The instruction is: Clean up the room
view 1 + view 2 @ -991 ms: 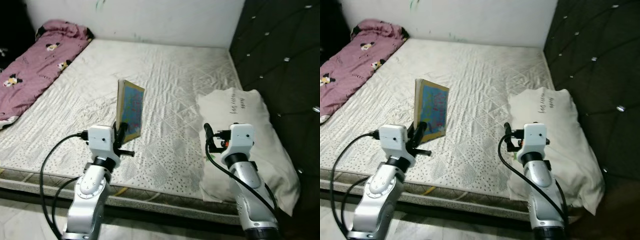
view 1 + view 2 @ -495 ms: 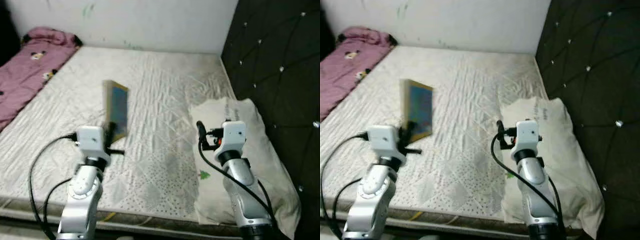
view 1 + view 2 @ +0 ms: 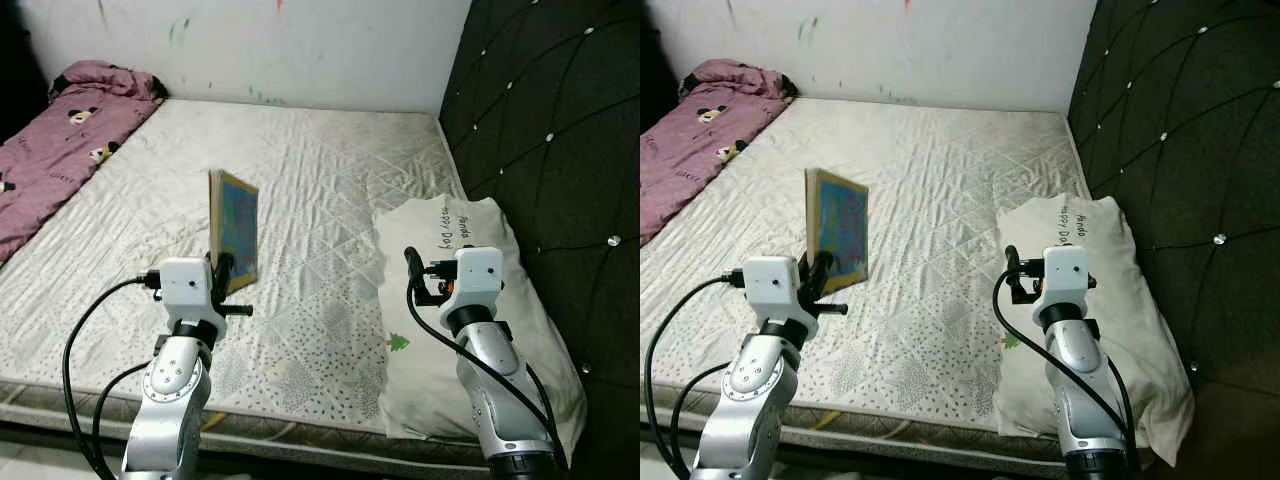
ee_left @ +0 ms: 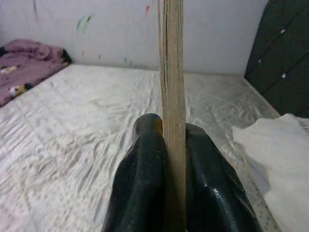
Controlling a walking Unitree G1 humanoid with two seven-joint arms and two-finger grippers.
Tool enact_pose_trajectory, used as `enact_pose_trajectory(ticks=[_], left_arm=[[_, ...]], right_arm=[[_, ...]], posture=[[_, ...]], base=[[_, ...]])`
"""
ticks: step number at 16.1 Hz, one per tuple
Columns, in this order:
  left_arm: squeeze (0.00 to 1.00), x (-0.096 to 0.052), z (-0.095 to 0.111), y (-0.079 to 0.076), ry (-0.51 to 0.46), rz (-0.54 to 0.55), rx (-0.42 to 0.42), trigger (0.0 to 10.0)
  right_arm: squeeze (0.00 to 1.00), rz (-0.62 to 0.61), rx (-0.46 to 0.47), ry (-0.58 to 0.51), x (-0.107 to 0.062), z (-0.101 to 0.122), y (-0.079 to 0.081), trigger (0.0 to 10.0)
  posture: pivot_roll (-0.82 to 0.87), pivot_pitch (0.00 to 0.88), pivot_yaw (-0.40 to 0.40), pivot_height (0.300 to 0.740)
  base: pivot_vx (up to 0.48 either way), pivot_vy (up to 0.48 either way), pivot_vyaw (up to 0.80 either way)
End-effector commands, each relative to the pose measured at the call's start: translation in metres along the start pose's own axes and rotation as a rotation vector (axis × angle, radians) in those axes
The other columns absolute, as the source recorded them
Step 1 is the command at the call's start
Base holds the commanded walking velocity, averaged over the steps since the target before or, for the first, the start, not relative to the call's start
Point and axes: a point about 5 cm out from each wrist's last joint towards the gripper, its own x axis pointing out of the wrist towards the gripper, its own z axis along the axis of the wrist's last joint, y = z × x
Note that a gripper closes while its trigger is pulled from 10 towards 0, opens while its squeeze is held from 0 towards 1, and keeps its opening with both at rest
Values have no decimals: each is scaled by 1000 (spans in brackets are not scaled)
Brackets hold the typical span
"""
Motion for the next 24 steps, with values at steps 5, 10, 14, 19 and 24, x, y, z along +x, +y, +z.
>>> enact_pose_trajectory(ticks=[5, 10, 14, 19, 24], left_arm=[[0, -1, 12, -6, -54, -46, -46, 10000], [0, -5, 12, 1, -47, -12, -25, 10000], [0, -4, 11, -1, -42, -18, -17, 10000], [0, -3, 11, -1, -45, -9, -3, 10000], [0, -1, 12, 0, -51, 5, 4, 10000]], right_arm=[[0, -14, 60, -10, 0, 3, -1, 10000], [0, -7, 68, -24, -3, 6, 1, 10000], [0, 2, 68, -21, -4, 6, 2, 10000], [0, 17, 60, -25, -4, 7, 3, 10000], [0, 24, 63, -23, -2, 7, 3, 10000]], posture=[[23, 28, 5, 740], [25, 53, 2, 740], [23, 52, 1, 713], [23, 49, 0, 658], [23, 52, -4, 609]], base=[[0, 0, 0], [0, 0, 0], [0, 0, 0], [0, 0, 0], [0, 0, 0]])
